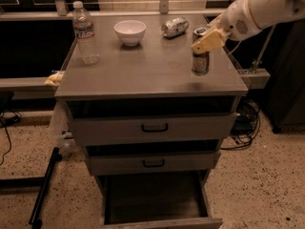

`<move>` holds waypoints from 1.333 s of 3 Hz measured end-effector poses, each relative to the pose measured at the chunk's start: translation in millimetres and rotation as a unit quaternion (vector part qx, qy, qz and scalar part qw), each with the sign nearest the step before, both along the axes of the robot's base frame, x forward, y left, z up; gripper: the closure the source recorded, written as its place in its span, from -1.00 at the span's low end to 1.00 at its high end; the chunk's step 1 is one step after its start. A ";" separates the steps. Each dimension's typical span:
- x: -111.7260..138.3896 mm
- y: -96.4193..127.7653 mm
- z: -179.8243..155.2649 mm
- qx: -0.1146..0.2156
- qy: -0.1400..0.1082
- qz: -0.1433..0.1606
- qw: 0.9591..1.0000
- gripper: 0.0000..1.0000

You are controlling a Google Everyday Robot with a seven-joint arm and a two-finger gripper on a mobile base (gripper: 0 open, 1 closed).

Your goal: Pick redbull can from bottom drawer and place on counter

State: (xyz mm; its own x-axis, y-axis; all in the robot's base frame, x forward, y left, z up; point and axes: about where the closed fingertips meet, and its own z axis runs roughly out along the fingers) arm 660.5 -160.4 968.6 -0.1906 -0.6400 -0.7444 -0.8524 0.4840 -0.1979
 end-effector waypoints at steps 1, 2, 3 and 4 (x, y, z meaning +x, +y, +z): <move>27.3 6.6 -6.7 0.027 0.004 -0.007 1.000 1.00; 43.4 7.2 -16.2 0.052 0.016 -0.016 0.998 1.00; 52.1 5.7 -28.2 0.070 0.030 -0.023 0.997 1.00; 56.4 4.9 -38.5 0.079 0.040 -0.026 0.996 1.00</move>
Offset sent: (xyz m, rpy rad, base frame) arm 0.0627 0.0007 -0.0208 0.1644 0.0501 -0.0663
